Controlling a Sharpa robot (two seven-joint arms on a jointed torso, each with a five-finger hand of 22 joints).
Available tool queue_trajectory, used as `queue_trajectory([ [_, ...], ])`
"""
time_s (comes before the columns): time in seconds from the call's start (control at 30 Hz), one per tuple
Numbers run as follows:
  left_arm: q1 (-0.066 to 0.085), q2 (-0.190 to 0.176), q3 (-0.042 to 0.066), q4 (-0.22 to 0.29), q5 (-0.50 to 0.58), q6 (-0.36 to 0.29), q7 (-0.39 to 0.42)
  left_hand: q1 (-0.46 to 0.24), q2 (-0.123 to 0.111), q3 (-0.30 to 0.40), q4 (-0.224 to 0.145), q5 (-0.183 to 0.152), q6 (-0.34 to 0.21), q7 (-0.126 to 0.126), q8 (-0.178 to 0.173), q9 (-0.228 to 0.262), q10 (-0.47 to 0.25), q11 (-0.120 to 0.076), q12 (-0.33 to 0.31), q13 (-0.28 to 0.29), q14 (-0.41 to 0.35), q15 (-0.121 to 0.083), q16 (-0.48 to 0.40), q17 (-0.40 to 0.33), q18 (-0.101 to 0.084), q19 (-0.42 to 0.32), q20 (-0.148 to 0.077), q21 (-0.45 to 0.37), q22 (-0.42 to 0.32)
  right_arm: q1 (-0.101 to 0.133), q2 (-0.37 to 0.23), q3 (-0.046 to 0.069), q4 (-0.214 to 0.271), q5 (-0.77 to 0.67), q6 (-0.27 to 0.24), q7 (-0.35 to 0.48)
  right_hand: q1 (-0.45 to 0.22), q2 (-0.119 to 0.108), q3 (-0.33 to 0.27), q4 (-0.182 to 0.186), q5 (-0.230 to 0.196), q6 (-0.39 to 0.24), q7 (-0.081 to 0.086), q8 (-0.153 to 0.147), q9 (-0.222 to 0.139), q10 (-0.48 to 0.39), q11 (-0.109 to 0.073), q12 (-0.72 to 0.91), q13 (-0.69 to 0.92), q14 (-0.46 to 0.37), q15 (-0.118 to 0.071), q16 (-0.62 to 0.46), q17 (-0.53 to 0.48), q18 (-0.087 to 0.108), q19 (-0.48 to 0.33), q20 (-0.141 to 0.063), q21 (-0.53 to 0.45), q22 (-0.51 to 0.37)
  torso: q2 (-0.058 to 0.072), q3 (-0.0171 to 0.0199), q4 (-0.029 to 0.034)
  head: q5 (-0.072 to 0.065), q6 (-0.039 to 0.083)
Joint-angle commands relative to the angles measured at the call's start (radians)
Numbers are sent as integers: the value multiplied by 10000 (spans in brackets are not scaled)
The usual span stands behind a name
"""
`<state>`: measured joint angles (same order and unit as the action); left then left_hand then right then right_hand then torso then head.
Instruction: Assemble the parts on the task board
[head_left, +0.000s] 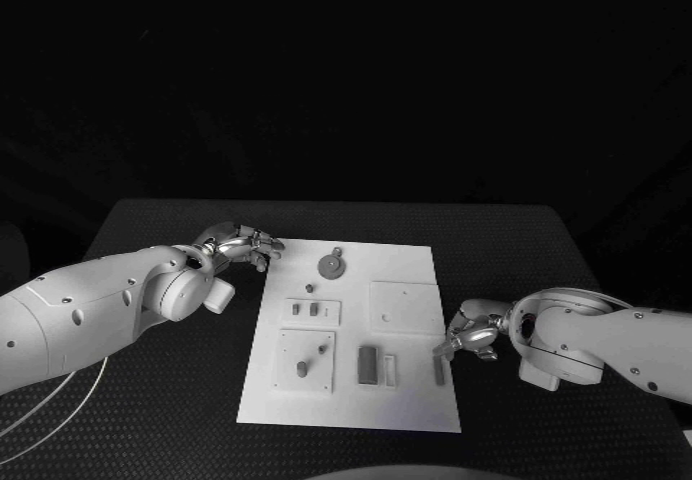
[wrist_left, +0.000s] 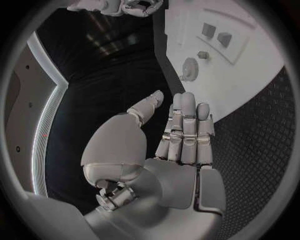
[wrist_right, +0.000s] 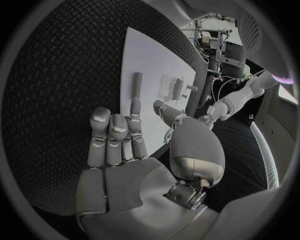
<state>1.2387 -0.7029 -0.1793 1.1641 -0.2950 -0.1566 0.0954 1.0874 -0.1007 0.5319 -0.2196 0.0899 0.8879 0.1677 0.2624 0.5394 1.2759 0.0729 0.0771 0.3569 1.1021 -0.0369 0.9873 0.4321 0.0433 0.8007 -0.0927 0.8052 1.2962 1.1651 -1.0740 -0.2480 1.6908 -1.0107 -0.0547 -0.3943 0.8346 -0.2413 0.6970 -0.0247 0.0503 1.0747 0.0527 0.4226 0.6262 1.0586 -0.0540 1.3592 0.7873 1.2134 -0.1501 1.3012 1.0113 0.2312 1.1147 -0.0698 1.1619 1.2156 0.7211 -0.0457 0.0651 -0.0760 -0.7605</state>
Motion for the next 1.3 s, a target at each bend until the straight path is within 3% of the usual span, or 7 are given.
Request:
queue_trajectory([
  [0.03, 9, -7, 4, 36, 17, 149, 57, -60, -10, -20, 69, -51, -57, -9, 56, -10, -94, 5, -55, 15, 46, 28, -41, 14, -103, 68, -387, -56, 10, -6, 18, -2, 45, -728, 935, -574, -29, 57, 11, 82, -13, 108, -1, -109, -44, 128, -18, -20, -17, 104, 3, 15, -10, 306, 55, 35, 63, -17, 14, -9, 23, -23, 7],
  [0.4, 11, -19, 1, 49, 17, 170, 55, -68, -13, -26, 73, -51, -59, -9, 58, -11, -95, 5, -55, 15, 46, 28, -42, 17, -103, 69, -387, -56, 15, -31, 265, -3, 23, -1063, 877, -709, -123, -36, 125, 173, -13, 140, 10, -262, -108, 192, -7, -109, 8, 141, 23, -18, 10, 306, 35, 73, 78, -37, 20, -32, 25, -51, -51],
  [1.0, 12, -43, 1, 75, 17, 153, 67, -70, -15, -29, 74, -50, -61, -10, 60, -14, -97, 4, -55, 16, 46, 27, -46, 22, -101, 68, -389, -59, 25, -339, 710, -4, -81, -2478, 850, -910, -57, -193, 311, 111, -15, -65, 141, -604, -234, 129, 117, -226, 109, 87, 106, -101, 62, 306, -76, 134, 84, -64, 25, 1, 14, 22, -115],
  [1.3, 12, -50, 1, 79, 17, 161, 65, -70, -16, -30, 74, -50, -63, -10, 61, -15, -98, 4, -55, 17, 45, 27, -48, 25, -100, 67, -389, -61, 30, -517, 995, -4, -57, -3275, 697, -858, 176, -264, 358, -131, -16, -97, 188, -725, -278, 95, 165, -258, 183, 55, 156, -132, 103, 306, -137, 161, 99, -73, 24, 5, 15, 30, -132],
])
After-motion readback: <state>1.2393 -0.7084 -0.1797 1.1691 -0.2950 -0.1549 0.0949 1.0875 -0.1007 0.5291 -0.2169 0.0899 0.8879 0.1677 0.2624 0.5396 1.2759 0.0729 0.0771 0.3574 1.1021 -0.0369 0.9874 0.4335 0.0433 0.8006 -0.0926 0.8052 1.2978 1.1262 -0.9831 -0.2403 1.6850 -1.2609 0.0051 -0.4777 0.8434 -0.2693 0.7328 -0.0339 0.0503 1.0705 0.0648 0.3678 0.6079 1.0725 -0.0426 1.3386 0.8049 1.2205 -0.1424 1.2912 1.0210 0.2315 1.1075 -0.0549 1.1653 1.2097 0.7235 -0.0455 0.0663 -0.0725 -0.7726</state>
